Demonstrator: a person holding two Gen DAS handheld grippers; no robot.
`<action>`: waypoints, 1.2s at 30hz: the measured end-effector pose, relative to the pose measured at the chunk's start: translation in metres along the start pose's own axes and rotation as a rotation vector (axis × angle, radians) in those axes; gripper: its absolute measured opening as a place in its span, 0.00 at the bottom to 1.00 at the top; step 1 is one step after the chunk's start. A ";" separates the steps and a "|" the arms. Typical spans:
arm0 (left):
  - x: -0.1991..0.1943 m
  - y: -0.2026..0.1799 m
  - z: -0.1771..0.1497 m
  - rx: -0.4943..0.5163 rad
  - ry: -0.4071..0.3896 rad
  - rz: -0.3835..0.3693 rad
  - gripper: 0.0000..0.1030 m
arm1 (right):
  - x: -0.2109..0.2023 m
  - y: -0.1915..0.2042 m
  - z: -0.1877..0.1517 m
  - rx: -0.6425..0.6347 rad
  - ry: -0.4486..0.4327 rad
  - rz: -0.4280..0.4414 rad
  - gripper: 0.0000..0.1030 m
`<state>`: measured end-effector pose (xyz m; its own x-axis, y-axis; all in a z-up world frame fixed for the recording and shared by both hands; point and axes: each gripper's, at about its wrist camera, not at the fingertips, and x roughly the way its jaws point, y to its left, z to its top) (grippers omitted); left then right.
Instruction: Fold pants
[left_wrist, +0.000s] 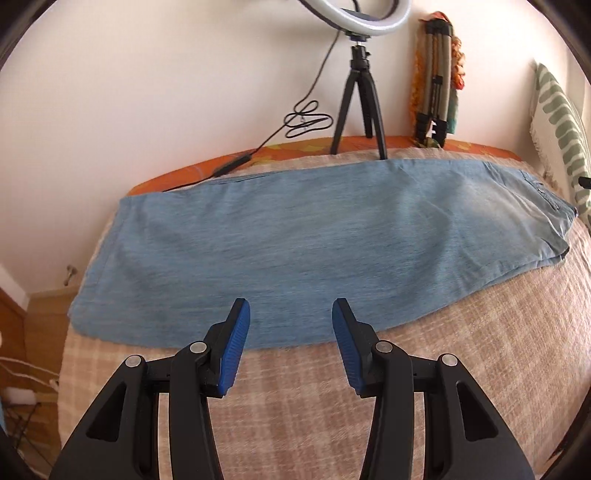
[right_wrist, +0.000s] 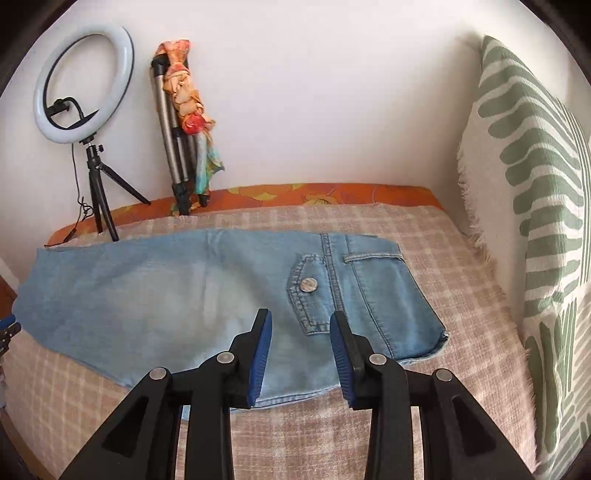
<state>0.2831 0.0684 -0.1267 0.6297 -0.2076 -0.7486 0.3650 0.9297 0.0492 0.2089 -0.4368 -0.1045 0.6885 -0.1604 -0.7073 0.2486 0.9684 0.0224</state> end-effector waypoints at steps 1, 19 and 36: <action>-0.004 0.016 -0.004 -0.033 -0.002 0.023 0.44 | -0.004 0.013 0.006 -0.021 -0.009 0.031 0.32; 0.003 0.225 -0.053 -0.438 0.010 0.178 0.54 | 0.022 0.368 0.063 -0.537 -0.122 0.478 0.38; 0.053 0.259 -0.062 -0.480 0.008 0.076 0.62 | 0.179 0.684 0.086 -0.740 0.063 0.771 0.62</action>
<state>0.3685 0.3173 -0.1952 0.6366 -0.1329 -0.7597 -0.0410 0.9778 -0.2054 0.5611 0.1801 -0.1551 0.4413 0.5338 -0.7214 -0.7282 0.6828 0.0597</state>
